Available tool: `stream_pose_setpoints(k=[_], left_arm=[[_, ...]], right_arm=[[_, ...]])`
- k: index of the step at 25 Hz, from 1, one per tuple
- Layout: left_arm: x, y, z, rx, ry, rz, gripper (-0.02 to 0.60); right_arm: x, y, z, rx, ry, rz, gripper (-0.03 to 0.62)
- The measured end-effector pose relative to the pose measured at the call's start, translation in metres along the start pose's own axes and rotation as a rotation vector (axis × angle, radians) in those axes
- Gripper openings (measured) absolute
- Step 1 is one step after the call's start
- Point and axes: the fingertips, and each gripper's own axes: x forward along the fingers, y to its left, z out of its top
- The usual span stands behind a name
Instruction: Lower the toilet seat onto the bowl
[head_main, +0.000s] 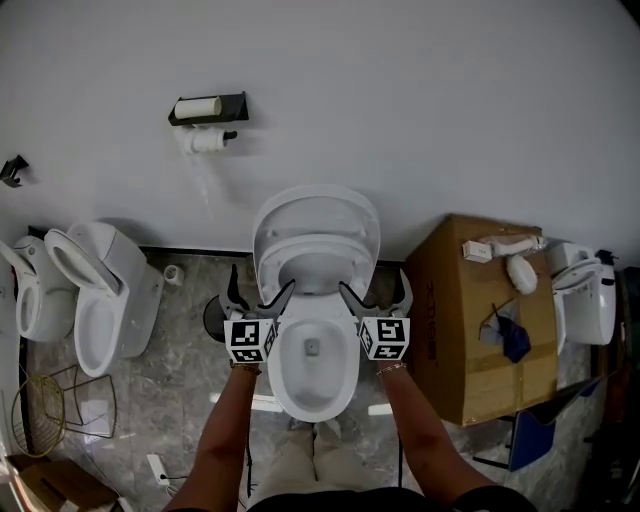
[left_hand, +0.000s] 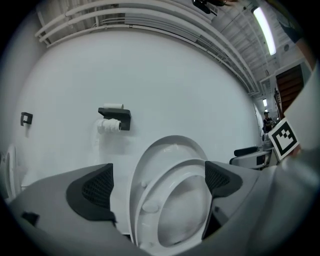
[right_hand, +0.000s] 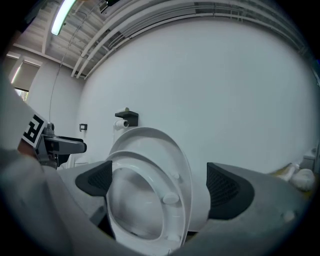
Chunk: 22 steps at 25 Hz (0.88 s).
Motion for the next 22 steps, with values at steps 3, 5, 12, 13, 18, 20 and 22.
stream_pose_setpoints(k=[3, 5, 12, 13, 18, 20, 22], left_arm=[[0.012, 0.003, -0.004, -0.015, -0.003, -0.014, 0.565], [0.02, 0.001, -0.01, -0.023, -0.003, -0.04, 0.565], [0.056, -0.004, -0.027, -0.004, 0.013, -0.161, 0.565], [0.061, -0.003, -0.028, 0.002, 0.013, -0.163, 0.565], [0.079, 0.001, -0.032, -0.015, 0.002, -0.148, 0.565], [0.084, -0.004, -0.035, -0.016, -0.001, -0.154, 0.565], [0.088, -0.007, -0.04, -0.012, 0.006, -0.165, 0.565]], right_arm=[[0.016, -0.004, -0.005, -0.007, 0.0, 0.0, 0.581], [0.025, -0.007, -0.007, -0.012, -0.004, 0.009, 0.581], [0.057, -0.009, -0.013, -0.042, -0.013, 0.086, 0.58], [0.06, -0.011, -0.014, -0.044, -0.014, 0.089, 0.58], [0.077, -0.014, -0.021, -0.026, -0.022, 0.099, 0.58], [0.081, -0.012, -0.025, -0.021, -0.02, 0.108, 0.58], [0.086, -0.009, -0.029, -0.02, -0.015, 0.121, 0.578]])
